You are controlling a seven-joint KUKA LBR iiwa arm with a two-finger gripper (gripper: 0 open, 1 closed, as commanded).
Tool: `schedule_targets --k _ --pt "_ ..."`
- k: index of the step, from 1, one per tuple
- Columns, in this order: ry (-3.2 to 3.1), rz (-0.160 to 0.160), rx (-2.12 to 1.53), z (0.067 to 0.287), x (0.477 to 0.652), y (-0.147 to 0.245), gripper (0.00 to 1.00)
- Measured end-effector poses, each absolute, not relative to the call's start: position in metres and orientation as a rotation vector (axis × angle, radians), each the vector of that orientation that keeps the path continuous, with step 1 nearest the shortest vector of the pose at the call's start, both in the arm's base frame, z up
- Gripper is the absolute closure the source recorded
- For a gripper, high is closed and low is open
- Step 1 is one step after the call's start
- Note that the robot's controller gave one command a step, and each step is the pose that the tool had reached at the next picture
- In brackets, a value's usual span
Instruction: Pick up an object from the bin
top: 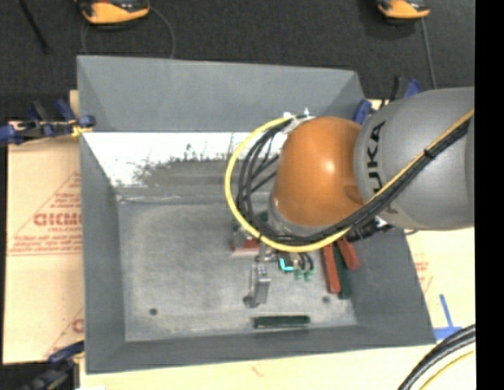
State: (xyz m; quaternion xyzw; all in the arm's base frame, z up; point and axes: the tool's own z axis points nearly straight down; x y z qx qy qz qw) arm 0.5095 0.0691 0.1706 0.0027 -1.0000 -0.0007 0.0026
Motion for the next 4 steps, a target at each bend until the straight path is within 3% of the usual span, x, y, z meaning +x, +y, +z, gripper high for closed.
schedule_targets --k 1,2,3,4 --pt "-3.143 0.005 0.024 0.085 0.566 0.009 0.0" --pt "-3.145 -0.001 0.027 0.09 0.566 0.013 1.0" --pt "-3.154 -0.008 -0.036 0.076 0.555 -0.008 1.0" --pt "-3.114 0.002 0.462 0.075 0.592 -0.014 1.0"
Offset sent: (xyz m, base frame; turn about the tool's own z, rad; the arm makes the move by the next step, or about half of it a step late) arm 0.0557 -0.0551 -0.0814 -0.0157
